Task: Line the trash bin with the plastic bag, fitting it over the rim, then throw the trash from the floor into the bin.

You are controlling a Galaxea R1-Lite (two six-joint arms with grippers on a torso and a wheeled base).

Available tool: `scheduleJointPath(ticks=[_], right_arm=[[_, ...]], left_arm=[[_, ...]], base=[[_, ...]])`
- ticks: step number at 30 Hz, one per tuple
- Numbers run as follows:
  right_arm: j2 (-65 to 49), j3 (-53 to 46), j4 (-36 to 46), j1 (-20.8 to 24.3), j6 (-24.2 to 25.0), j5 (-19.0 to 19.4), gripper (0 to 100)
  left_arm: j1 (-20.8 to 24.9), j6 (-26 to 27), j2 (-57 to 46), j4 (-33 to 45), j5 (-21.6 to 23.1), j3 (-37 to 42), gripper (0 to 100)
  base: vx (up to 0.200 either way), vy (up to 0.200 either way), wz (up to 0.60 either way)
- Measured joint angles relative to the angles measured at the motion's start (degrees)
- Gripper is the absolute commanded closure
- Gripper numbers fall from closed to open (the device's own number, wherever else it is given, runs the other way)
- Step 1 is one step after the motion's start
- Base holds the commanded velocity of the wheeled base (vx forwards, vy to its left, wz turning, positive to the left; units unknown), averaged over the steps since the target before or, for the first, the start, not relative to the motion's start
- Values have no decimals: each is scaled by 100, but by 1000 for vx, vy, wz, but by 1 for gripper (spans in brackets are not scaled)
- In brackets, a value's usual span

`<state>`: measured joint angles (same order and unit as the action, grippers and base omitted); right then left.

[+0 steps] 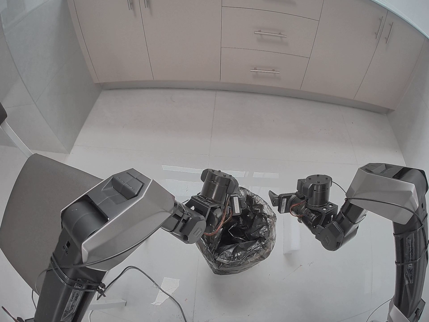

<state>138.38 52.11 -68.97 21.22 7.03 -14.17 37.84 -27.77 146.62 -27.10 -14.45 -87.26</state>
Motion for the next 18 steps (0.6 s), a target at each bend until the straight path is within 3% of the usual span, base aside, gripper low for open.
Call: scheduleJointPath(ticks=[9,18], right_arm=[[5,0,0,0,-1,0,0],[7,0,0,-4,0,5,0]], left_arm=[[39,2,252,215,-2,-215,0],[-9,-123,490,1509,-2,-1001,0]], base=[[0,0,0],[0,0,0]])
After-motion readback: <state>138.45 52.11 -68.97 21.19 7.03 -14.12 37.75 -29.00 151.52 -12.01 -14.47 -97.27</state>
